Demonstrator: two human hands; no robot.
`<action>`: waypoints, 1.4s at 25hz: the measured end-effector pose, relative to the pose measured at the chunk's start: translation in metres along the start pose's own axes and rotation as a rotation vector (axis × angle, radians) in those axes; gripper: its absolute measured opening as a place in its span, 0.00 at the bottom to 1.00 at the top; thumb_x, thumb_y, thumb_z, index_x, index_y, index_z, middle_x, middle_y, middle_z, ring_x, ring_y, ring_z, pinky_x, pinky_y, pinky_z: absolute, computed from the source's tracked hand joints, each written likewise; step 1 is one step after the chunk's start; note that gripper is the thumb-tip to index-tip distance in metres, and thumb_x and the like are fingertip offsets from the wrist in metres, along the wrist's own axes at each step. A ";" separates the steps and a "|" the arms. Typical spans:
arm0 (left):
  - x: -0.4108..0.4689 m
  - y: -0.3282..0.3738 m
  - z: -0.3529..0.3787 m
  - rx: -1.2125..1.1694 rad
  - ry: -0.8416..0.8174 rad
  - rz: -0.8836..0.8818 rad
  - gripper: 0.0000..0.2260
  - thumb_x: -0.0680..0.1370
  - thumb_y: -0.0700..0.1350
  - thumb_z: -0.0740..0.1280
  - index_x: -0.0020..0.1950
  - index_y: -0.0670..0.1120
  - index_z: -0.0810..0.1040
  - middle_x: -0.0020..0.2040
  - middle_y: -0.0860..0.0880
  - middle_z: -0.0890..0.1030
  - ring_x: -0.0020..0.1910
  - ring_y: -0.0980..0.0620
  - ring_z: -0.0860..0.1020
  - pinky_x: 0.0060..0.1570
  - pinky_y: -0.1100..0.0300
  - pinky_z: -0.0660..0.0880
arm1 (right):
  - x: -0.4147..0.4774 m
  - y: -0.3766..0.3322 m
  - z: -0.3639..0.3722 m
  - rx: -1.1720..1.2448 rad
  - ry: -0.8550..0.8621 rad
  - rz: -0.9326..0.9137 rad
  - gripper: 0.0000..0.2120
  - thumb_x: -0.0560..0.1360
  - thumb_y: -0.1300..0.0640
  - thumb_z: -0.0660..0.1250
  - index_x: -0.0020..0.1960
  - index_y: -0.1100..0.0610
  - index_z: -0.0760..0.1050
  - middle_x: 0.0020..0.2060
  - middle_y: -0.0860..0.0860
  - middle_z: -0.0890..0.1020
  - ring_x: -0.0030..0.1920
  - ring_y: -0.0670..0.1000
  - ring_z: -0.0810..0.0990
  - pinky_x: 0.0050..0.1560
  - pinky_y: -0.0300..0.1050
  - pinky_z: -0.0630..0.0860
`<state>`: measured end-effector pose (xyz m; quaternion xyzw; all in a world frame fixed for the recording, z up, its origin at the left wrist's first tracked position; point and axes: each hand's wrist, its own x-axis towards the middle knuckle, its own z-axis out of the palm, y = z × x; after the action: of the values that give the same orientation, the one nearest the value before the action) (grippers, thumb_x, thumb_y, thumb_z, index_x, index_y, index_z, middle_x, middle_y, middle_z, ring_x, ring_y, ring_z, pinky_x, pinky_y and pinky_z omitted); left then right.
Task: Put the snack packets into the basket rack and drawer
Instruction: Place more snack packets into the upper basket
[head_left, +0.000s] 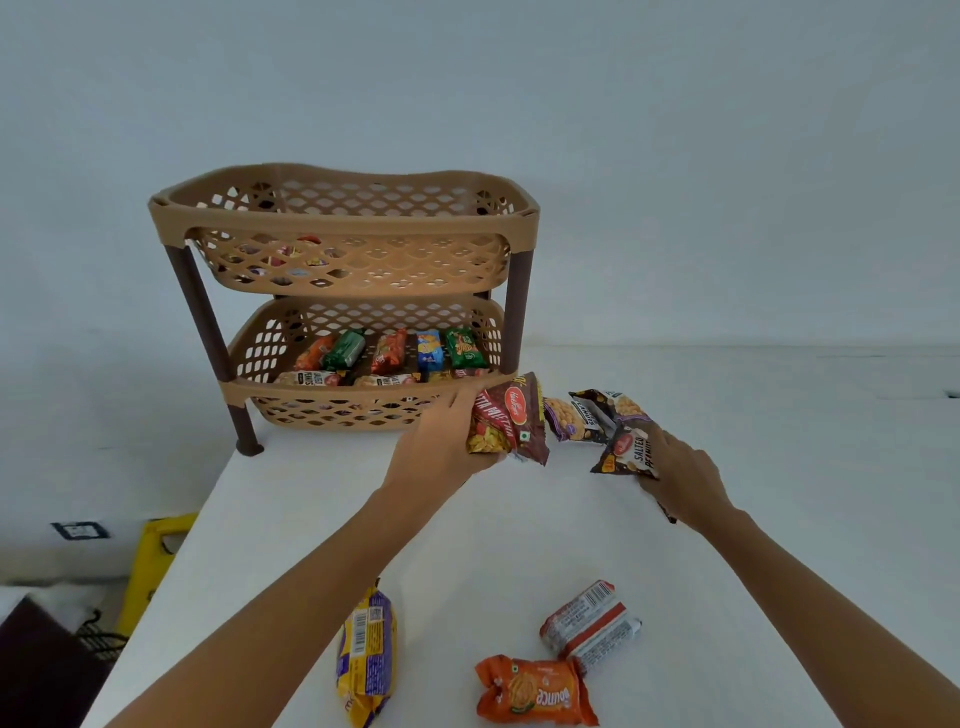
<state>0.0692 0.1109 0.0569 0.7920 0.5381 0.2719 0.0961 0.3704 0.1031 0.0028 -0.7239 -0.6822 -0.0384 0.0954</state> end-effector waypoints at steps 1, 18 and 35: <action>0.002 0.002 -0.007 -0.014 0.020 0.007 0.37 0.69 0.56 0.72 0.73 0.50 0.61 0.67 0.47 0.72 0.65 0.47 0.71 0.61 0.51 0.72 | 0.001 -0.006 -0.007 0.002 0.044 -0.046 0.29 0.73 0.52 0.68 0.70 0.57 0.62 0.57 0.55 0.79 0.53 0.56 0.79 0.49 0.49 0.72; 0.097 -0.024 -0.240 0.136 0.483 0.141 0.33 0.63 0.52 0.78 0.64 0.47 0.70 0.56 0.44 0.79 0.53 0.47 0.77 0.50 0.58 0.69 | 0.075 -0.154 -0.225 0.313 0.714 -0.529 0.27 0.71 0.53 0.72 0.67 0.56 0.68 0.57 0.54 0.79 0.54 0.54 0.77 0.49 0.45 0.73; 0.242 -0.100 -0.174 0.482 -0.349 -0.143 0.26 0.72 0.46 0.70 0.67 0.44 0.65 0.66 0.43 0.73 0.63 0.45 0.72 0.62 0.52 0.71 | 0.246 -0.206 -0.186 0.476 0.367 -0.534 0.27 0.69 0.49 0.73 0.64 0.49 0.68 0.57 0.48 0.79 0.56 0.50 0.76 0.49 0.44 0.71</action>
<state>-0.0372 0.3454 0.2364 0.7870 0.6167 -0.0111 0.0151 0.1956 0.3191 0.2486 -0.4601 -0.8077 -0.0315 0.3672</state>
